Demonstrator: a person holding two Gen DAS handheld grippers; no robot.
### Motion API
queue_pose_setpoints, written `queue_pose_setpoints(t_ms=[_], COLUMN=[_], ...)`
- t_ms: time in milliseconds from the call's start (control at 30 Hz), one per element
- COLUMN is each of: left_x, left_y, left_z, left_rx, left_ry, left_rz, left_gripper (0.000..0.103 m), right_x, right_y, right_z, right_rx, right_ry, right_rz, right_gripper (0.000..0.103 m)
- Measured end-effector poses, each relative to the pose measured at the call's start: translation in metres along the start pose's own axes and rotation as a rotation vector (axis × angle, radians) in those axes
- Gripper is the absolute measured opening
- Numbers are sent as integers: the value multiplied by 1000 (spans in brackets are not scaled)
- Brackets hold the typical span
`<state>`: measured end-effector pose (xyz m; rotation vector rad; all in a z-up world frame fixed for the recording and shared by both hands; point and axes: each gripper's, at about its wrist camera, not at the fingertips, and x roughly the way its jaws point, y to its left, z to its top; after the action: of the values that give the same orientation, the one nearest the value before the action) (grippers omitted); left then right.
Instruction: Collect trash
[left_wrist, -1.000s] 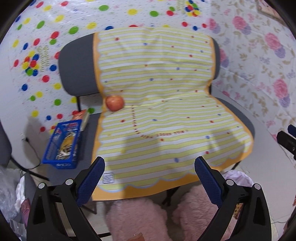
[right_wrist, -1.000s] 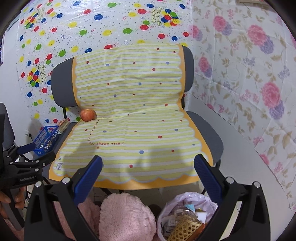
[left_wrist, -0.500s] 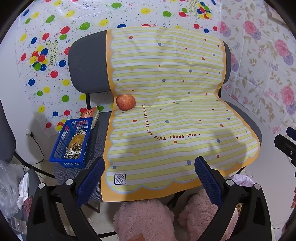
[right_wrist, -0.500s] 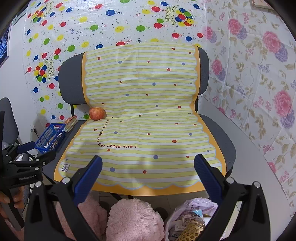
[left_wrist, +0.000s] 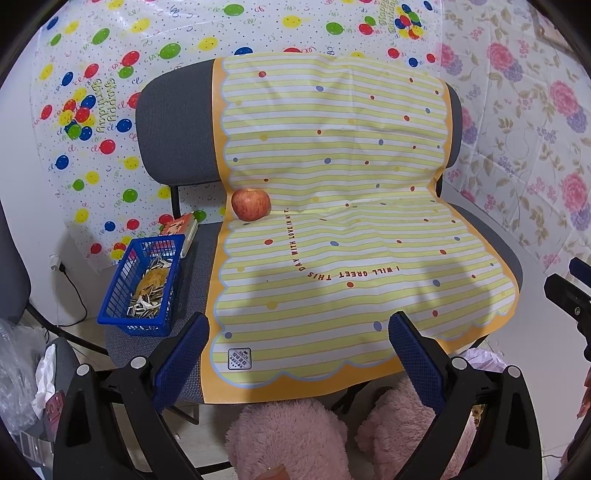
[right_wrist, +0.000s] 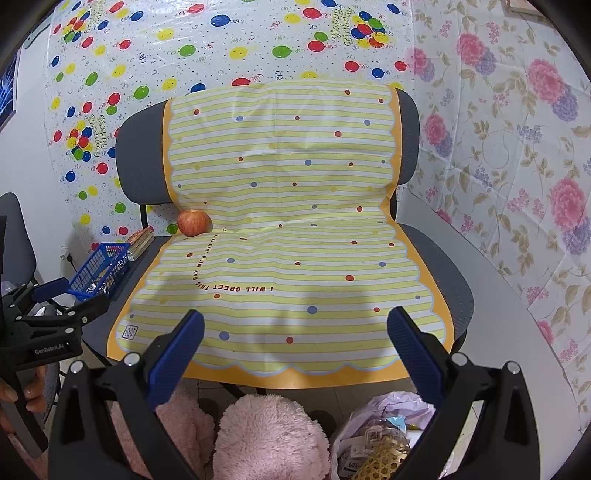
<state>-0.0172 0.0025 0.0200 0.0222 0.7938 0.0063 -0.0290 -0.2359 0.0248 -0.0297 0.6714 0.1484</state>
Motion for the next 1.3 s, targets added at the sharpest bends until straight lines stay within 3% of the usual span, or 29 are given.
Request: queue_pose_setpoints(t_ms=[1300], left_x=[-3], left_y=[-2], left_z=[1], left_rx=[-1], left_ry=[1], left_rz=[-5], left_gripper=[97], right_x=[-4], right_y=[-3], right_z=[-5], right_rx=[14], right_ry=[-3], right_rz=[-10], right_gripper=[97])
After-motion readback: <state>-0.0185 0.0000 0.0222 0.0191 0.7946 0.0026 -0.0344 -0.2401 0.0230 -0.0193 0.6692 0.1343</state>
